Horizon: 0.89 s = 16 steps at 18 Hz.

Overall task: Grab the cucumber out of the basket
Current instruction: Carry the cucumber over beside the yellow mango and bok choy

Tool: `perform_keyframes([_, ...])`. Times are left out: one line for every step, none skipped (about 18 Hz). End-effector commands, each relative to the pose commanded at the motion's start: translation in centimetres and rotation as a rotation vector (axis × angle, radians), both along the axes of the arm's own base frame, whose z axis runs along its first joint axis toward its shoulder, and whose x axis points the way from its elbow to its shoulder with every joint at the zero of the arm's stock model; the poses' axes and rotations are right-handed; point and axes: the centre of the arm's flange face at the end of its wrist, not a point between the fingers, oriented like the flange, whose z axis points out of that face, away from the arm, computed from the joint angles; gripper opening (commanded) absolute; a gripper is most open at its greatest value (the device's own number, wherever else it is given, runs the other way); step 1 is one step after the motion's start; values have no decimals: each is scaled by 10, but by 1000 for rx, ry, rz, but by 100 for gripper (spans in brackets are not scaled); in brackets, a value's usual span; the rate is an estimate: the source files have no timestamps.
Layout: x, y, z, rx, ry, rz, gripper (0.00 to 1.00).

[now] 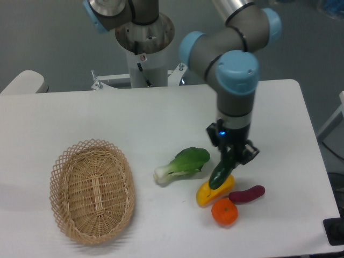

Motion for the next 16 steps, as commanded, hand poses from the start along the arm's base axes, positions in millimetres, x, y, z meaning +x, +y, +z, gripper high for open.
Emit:
perform_keyframes([-5,-6,0,-3,2,-7,28])
perform_keyframes([-9,-10,0,-4,5,-16,28])
perform_keyframes([-11,-11,-2,-8,4,-19,28])
perform_keyframes([-13,-11,-2,-7,5,-19,28])
perform_keyframes([-14,-12,-4,-7,2,-16,28])
perform_keyframes([-17,-15,-5,-8,1,-13,28])
perform_keyframes([-17,-14,-6,-9,-1,-16,28])
perform_keyframes([-18,-16,-6,-11,1,-30,28])
perform_keyframes([-19,-18,-5,-14,3,-45,28])
perform_keyframes([-20,-19,-5,-14,5,-48,28])
perform_keyframes([-21,-19,-3,-13,8,-48,28])
perform_keyframes([-22,-19,-1,-13,11,-48,28])
perform_keyframes([-22,-19,-1,-13,11,-48,28])
perform_keyframes([-22,-18,-1,-12,13,-48,28])
perform_keyframes([-22,-18,-1,-12,13,-48,28])
perform_keyframes([-23,-18,0,-12,14,-48,28])
